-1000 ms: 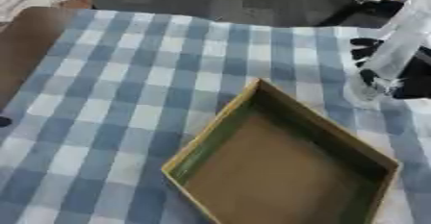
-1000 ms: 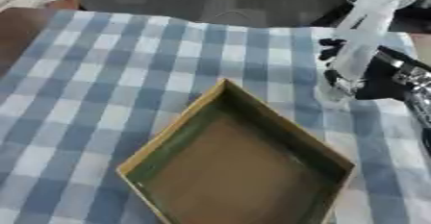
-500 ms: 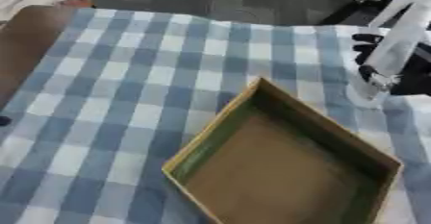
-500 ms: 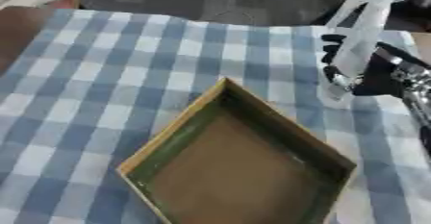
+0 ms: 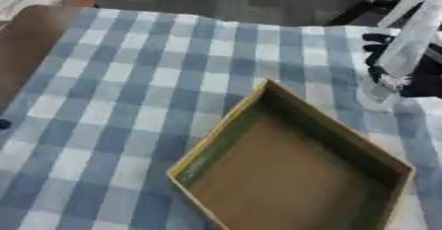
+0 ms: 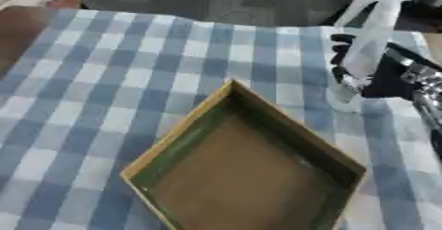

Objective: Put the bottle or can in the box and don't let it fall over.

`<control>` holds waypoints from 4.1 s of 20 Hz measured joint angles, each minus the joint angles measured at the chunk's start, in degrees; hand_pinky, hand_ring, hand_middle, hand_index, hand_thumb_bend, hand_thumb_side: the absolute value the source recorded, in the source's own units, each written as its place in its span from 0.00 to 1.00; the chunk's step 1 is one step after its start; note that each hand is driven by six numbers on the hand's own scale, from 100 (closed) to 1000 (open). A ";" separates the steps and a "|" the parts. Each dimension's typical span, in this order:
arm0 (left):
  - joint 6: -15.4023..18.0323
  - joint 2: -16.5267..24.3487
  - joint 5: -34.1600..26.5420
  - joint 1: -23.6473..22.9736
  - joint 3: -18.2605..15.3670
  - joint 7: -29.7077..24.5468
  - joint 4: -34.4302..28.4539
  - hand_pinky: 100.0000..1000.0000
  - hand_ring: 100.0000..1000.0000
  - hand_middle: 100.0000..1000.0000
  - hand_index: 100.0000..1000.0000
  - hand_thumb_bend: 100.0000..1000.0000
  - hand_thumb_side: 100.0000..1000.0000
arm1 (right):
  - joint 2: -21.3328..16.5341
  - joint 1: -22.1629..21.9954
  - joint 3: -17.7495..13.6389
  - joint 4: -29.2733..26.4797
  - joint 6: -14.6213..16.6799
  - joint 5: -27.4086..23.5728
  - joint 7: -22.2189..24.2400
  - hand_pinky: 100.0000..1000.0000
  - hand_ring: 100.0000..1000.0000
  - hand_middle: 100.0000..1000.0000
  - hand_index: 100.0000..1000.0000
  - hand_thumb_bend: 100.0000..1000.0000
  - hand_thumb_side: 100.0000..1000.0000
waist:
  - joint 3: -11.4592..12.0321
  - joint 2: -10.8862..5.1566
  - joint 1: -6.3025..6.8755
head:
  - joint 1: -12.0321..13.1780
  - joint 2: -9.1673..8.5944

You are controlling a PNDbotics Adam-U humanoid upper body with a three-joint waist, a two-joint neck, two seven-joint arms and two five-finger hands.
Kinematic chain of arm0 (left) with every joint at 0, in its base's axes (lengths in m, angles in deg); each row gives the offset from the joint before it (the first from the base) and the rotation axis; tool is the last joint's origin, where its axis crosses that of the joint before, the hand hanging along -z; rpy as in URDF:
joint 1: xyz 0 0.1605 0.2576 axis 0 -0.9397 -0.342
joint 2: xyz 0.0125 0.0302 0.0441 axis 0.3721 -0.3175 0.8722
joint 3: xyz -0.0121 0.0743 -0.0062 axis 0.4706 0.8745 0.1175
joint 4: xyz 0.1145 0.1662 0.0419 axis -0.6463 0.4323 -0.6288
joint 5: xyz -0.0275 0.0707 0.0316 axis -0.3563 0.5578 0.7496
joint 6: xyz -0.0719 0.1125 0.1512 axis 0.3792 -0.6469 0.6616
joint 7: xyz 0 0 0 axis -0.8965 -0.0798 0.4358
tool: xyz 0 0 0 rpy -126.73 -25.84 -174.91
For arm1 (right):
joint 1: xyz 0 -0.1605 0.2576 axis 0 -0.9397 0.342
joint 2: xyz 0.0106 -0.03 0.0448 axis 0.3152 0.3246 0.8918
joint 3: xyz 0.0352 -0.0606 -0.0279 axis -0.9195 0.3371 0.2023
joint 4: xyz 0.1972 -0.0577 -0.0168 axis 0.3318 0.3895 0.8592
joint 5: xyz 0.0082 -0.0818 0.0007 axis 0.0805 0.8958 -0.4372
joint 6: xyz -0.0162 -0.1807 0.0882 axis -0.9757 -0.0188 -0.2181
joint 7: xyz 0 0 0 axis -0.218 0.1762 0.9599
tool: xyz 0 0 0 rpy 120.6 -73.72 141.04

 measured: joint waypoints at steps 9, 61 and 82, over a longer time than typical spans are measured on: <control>-0.02 0.00 -0.09 -0.01 0.00 -0.01 0.00 1.00 0.60 0.84 0.92 0.00 0.69 | -0.03 -0.50 0.00 -0.91 0.07 -0.30 -0.25 0.88 1.00 1.00 0.08 0.00 0.13 | -0.23 -0.19 0.03 | 0.02 0.05; -1.81 0.62 -1.56 -4.09 -2.20 4.17 0.65 1.00 0.60 0.84 0.92 0.00 0.68 | 4.90 0.53 3.69 -19.17 -25.80 -9.10 -10.57 0.85 1.00 1.00 0.07 0.00 0.24 | -6.19 -10.63 0.34 | 3.63 8.55; -1.99 0.59 -1.50 -4.35 -4.03 6.59 2.51 1.00 0.59 0.84 0.92 0.00 0.69 | 13.60 -6.12 9.86 -33.75 -33.84 -9.25 -20.31 0.84 1.00 1.00 0.08 0.00 0.25 | -6.16 -9.37 0.41 | 4.51 8.08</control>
